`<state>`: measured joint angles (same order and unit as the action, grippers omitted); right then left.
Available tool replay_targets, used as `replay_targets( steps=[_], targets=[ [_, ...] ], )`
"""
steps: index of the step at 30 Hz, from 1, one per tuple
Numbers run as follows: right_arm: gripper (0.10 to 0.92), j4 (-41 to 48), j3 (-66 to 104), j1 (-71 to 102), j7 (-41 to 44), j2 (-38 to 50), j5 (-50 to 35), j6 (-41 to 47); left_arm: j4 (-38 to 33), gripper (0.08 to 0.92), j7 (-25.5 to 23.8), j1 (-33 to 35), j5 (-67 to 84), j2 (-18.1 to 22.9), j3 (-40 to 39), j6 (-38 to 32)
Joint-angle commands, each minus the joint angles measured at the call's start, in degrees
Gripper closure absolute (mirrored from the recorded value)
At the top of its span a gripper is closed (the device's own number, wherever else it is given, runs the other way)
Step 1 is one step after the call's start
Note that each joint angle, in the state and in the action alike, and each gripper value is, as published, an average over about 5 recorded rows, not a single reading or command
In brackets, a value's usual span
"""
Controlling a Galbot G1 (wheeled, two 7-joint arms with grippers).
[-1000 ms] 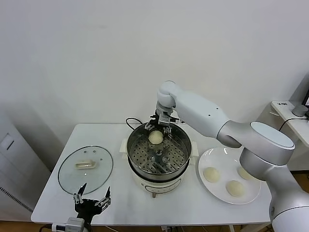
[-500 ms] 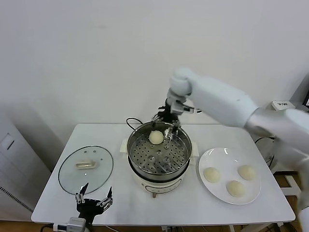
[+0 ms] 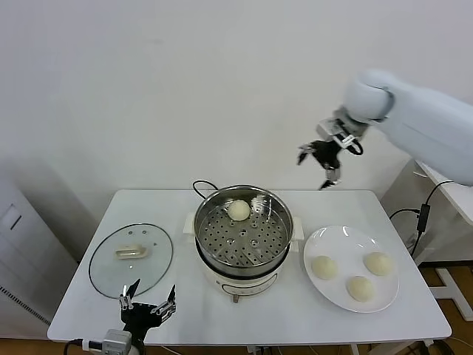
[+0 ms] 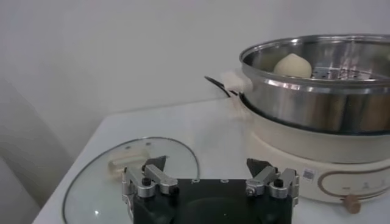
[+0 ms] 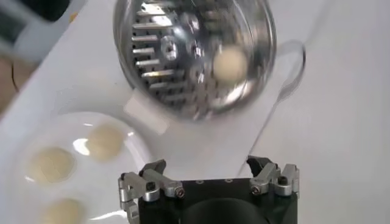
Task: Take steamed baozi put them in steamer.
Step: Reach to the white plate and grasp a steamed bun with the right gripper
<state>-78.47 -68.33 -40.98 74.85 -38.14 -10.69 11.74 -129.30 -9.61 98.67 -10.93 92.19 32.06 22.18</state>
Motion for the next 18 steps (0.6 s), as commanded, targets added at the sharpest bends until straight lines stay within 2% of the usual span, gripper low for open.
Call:
replay_targets(
  steps=[1, 10, 18],
  targets=[
    [0.203, -8.74, 2.14, 7.93, -1.11, 11.63, 0.16, 17.02, -0.14, 0.177, -0.23, 0.13, 1.38, 1.34, 0.06, 0.37],
    [0.203, -10.34, 19.67, 33.0, -4.61, 10.6, 5.51, 15.1, -0.39, 0.177, -0.24, 1.21, 1.55, 1.44, 0.76, 0.32],
    [0.203, -9.49, 28.82, 44.6, -8.45, 8.43, 10.22, 13.7, 0.05, 0.177, -0.01, 2.05, 1.43, 1.79, 0.84, 0.03]
  ],
)
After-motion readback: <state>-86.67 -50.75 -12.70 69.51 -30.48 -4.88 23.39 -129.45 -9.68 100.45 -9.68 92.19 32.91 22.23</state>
